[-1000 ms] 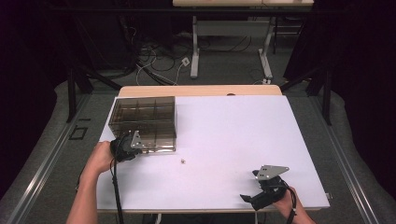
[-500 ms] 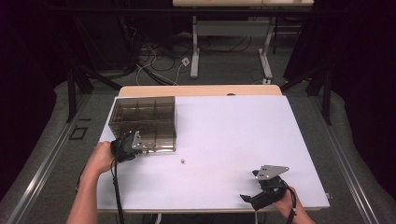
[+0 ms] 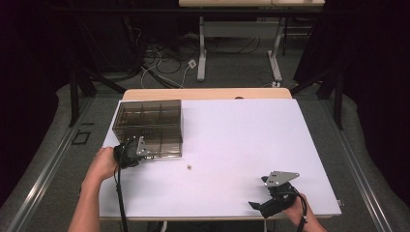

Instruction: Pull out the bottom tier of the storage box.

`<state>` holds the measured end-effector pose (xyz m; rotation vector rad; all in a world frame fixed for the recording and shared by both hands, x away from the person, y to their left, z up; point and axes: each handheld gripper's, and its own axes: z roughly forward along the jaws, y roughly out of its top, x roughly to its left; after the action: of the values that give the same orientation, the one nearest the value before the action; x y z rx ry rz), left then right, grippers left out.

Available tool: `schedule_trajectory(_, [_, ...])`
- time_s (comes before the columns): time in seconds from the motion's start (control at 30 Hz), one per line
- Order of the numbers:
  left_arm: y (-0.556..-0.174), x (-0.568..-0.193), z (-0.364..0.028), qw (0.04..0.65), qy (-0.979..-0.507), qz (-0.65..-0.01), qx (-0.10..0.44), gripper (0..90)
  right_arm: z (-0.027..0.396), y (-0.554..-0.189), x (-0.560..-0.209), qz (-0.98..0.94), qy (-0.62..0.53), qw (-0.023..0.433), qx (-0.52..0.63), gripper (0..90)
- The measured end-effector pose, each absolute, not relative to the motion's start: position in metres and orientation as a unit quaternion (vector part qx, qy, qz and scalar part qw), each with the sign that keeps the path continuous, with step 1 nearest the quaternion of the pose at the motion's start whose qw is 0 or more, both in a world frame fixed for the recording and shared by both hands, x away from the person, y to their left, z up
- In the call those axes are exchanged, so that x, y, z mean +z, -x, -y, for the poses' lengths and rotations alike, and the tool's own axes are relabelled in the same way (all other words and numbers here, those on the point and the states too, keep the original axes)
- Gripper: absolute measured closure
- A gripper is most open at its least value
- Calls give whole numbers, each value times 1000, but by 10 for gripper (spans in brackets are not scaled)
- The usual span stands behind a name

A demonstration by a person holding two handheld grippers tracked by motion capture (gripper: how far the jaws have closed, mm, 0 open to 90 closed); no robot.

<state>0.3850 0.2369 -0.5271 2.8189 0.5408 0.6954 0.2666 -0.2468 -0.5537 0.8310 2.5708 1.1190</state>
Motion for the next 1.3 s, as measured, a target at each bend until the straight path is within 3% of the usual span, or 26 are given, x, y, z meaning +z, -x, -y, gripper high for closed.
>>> schedule_trajectory(0.77, [-384, -525, -241, 89, -953, -174, 232, 758, 246, -267, -555, -876, -284, 105, 376, 10])
schedule_trajectory(1.3, [-386, -523, -232, 34, -964, -124, 234, 789, 245, -268, -557, -876, -283, 105, 376, 9])
